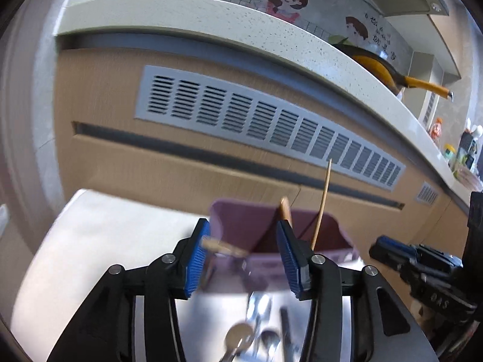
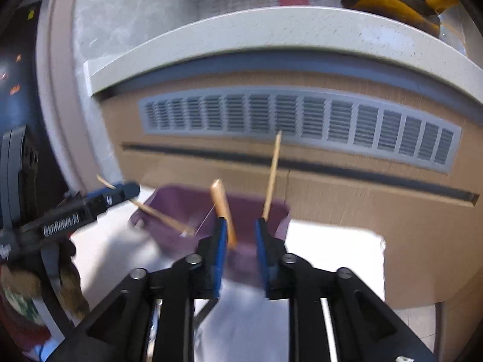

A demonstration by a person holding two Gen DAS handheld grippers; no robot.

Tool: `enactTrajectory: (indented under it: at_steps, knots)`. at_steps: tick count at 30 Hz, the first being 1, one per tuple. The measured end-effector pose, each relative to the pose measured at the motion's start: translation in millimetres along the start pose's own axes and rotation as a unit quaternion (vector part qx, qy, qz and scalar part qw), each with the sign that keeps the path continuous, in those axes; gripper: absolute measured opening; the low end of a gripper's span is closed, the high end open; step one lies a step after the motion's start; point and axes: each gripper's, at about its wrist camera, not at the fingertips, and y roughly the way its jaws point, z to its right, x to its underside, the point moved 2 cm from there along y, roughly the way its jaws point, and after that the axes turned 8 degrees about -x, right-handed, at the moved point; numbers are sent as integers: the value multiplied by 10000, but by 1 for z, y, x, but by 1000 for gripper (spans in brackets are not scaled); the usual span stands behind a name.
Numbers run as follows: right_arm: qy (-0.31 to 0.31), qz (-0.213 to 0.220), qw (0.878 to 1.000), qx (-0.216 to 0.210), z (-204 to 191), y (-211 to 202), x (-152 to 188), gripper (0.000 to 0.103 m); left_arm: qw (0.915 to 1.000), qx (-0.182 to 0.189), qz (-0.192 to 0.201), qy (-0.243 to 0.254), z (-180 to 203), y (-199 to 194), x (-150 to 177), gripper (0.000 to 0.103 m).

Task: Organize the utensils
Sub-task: 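Return both tools to the pile, right tool grasping the blue spoon, then grasp the white plastic spoon with the left tool while the right holds the blue spoon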

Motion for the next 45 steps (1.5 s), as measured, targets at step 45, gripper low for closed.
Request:
enactTrajectory:
  at_steps: [45]
  knots:
    - [540,-635,9952,-521,0,-31,85,10,9752,113,-1659,1458,38,-51,153,30]
